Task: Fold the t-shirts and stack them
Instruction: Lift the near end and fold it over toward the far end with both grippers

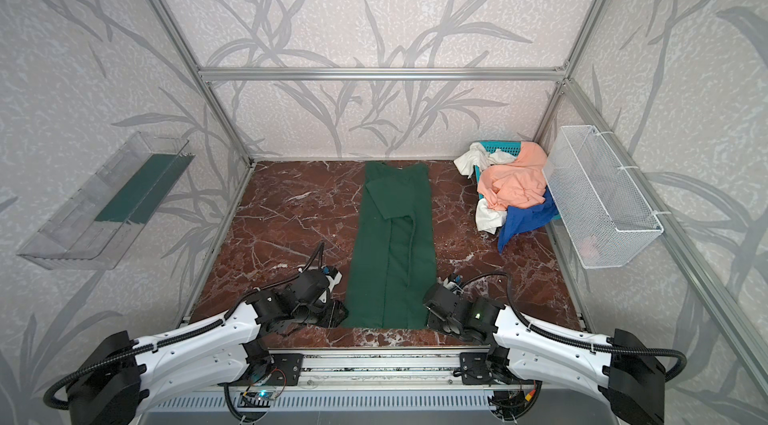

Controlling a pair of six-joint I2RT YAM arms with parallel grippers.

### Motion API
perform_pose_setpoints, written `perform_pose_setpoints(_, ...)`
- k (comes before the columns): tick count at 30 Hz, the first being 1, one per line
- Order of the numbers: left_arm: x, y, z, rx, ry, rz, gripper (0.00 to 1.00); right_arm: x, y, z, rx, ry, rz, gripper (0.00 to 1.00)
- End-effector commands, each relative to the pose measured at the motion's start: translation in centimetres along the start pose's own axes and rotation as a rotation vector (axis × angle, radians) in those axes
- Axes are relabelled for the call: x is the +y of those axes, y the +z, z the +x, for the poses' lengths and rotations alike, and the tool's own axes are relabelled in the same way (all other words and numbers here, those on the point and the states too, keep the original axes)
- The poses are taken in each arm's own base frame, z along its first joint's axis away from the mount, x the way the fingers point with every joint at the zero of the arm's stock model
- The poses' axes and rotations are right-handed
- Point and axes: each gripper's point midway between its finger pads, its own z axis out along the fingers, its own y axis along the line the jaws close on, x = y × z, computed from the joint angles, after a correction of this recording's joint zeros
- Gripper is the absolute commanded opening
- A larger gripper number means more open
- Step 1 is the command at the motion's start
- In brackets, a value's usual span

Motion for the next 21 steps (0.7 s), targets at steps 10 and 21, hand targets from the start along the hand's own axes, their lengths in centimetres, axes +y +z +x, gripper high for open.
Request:
perform_pose_setpoints(10,-0.8,1.2,0.9,0.038,0.060,0.044,0.47,1.1,-0.5,-0.3,-0.031,-0.014,0.005,0.00)
perform_pose_setpoints(21,-1.7,1.2,0.3,0.056,0.081,0.038,0.00,3.1,-2.7,-2.2,-0.112,-0.063,-0.040,0.00)
